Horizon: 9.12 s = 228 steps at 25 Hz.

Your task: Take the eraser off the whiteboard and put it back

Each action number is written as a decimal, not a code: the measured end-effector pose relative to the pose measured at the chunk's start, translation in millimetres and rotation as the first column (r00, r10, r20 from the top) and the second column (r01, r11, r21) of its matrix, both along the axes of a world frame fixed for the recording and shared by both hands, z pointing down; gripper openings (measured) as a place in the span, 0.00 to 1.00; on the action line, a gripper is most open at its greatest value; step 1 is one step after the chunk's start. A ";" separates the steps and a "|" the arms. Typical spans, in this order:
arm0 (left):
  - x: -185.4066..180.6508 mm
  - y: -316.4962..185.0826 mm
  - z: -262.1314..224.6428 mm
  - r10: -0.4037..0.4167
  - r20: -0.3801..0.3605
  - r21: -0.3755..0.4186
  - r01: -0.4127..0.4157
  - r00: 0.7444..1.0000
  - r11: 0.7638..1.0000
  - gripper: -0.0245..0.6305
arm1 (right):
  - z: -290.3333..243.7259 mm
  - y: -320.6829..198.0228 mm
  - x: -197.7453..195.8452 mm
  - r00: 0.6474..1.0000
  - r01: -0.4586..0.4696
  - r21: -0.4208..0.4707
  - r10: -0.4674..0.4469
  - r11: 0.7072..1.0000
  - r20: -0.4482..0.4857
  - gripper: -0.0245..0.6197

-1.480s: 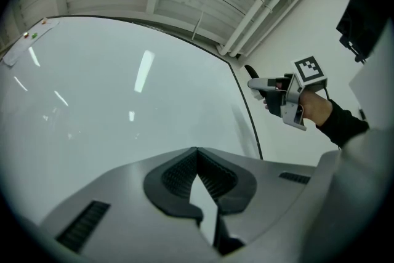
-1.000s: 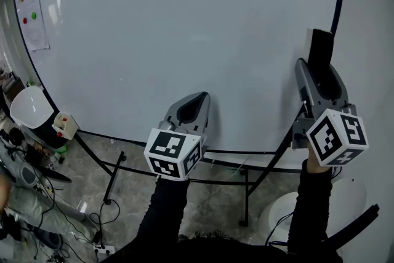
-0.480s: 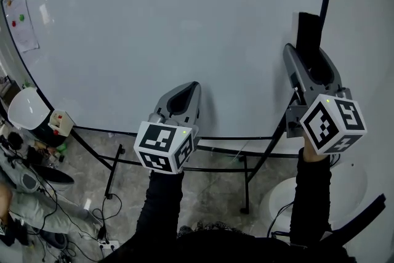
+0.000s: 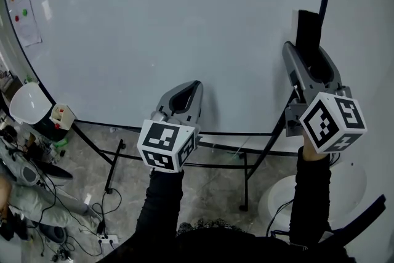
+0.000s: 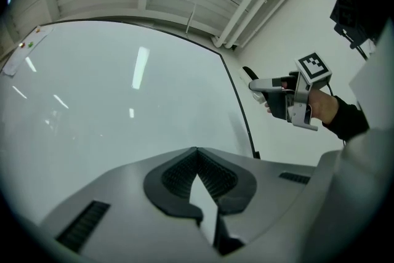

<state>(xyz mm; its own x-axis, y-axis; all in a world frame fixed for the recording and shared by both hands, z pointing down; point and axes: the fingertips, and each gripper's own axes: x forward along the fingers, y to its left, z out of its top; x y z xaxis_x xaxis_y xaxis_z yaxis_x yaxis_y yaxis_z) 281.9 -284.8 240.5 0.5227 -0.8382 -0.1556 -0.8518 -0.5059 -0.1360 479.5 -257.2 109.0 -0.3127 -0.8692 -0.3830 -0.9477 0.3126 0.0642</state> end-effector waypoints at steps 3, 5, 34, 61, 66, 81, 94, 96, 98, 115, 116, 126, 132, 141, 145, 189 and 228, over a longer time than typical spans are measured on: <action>-4.3 5.6 -4.3 -0.016 -0.027 0.004 0.016 0.999 1.000 0.05 | -1.2 4.0 0.9 1.000 0.009 -0.001 -0.009 1.000 0.002 0.45; -7.8 11.4 -6.7 -0.032 -0.046 0.011 0.033 0.998 0.999 0.05 | -0.8 7.3 0.6 1.000 0.014 -0.002 -0.014 1.000 0.003 0.45; -187.3 105.3 22.1 -0.294 -0.056 -0.044 0.292 0.954 0.955 0.04 | 22.0 18.4 -197.5 0.964 0.267 -0.014 -0.267 0.964 -0.010 0.45; -531.5 177.5 34.7 -0.449 -0.068 -0.068 0.444 0.891 0.893 0.04 | 53.3 50.6 -518.4 0.938 0.345 -0.074 -0.341 0.936 0.055 0.45; -546.6 155.4 37.2 -0.468 -0.067 -0.060 0.465 0.881 0.883 0.04 | 56.8 28.8 -545.5 0.927 0.375 -0.062 -0.373 0.925 0.036 0.45; -549.0 95.9 30.0 -0.533 -0.053 -0.040 0.532 0.844 0.846 0.04 | 59.7 -29.2 -580.6 0.865 0.500 -0.059 -0.501 0.864 0.004 0.45; -622.0 56.5 39.1 -0.529 -0.081 -0.027 0.528 0.845 0.849 0.04 | 72.5 -53.3 -664.8 0.854 0.517 -0.047 -0.518 0.855 -0.038 0.45; -642.3 47.7 38.0 -0.514 -0.082 -0.027 0.514 0.854 0.858 0.04 | 73.4 -58.9 -684.3 0.862 0.505 -0.049 -0.506 0.862 -0.034 0.45; -663.5 40.6 37.0 -0.495 -0.078 -0.026 0.495 0.865 0.869 0.04 | 74.1 -63.4 -703.8 0.872 0.487 -0.049 -0.488 0.872 -0.026 0.45; -846.5 -6.9 58.7 -0.339 -0.050 -0.061 0.335 0.940 0.940 0.04 | 116.4 -87.4 -882.1 0.938 0.346 -0.090 -0.342 0.934 0.054 0.45; -852.6 -11.0 61.4 -0.325 -0.046 -0.066 0.321 0.945 0.945 0.04 | 119.0 -89.3 -887.8 0.943 0.332 -0.093 -0.328 0.939 0.059 0.45; -865.9 -30.6 74.7 -0.250 -0.045 -0.102 0.245 0.967 0.964 0.04 | 133.4 -94.6 -901.5 0.967 0.255 -0.124 -0.250 0.959 0.056 0.45; -872.3 -33.2 81.7 -0.267 -0.027 -0.117 0.262 0.963 0.958 0.04 | 149.5 -99.6 -915.6 0.959 0.283 -0.136 -0.277 0.949 0.062 0.45; -872.5 -30.0 82.9 -0.333 -0.035 -0.108 0.328 0.942 0.939 0.04 | 163.9 -104.1 -927.2 0.938 0.347 -0.142 -0.343 0.927 0.054 0.45; -876.3 -31.2 89.9 -0.336 -0.020 -0.114 0.332 0.942 0.936 0.04 | 176.6 -107.1 -939.6 0.923 0.383 -0.168 -0.372 0.908 0.094 0.45; -965.1 -95.0 123.3 -0.113 -0.047 -0.176 0.103 0.992 0.979 0.04 | 354.3 -177.3 -1031.8 0.999 -0.026 -0.469 0.002 0.883 -0.051 0.45; -936.1 -99.1 122.0 -0.063 -0.051 -0.168 0.053 0.997 0.984 0.04 | 321.1 -153.4 -1010.9 0.996 0.047 -0.421 -0.076 0.906 -0.052 0.45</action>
